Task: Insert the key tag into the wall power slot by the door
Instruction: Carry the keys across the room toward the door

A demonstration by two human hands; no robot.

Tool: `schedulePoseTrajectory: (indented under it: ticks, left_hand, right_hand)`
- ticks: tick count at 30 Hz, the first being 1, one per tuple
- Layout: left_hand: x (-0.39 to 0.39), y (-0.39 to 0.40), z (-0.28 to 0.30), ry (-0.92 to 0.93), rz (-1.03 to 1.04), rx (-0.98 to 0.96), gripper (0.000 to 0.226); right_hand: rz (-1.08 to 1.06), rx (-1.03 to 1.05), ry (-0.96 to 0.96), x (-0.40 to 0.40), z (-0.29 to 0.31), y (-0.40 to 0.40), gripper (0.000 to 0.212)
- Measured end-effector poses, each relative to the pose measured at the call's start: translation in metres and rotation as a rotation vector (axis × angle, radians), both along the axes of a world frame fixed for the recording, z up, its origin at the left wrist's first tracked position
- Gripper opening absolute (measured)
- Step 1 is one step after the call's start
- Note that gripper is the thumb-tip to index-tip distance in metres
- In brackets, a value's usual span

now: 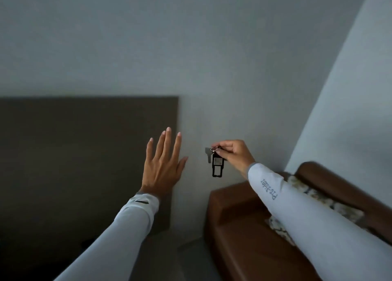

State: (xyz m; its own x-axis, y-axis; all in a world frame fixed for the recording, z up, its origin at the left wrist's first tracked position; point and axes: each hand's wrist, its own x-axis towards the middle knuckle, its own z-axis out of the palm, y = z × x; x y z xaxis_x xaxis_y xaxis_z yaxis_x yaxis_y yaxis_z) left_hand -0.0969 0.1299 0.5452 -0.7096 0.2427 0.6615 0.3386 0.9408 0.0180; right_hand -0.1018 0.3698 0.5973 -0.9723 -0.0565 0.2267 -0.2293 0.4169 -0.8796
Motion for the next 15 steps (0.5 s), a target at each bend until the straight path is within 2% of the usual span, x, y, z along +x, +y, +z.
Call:
schedulePoseTrajectory:
  ticks: [8,15]
  left_hand:
    - [0.027,0.154,0.135,0.193,-0.268,0.011,0.066]
    - [0.112,0.339,0.191,0.275,-0.550,0.051,0.065]
  right_hand:
    - [-0.240,-0.123,0.190,0.109,0.134,0.152,0.021]
    - [-0.509,-0.138,0.340,0.262,0.194,0.299,0.027]
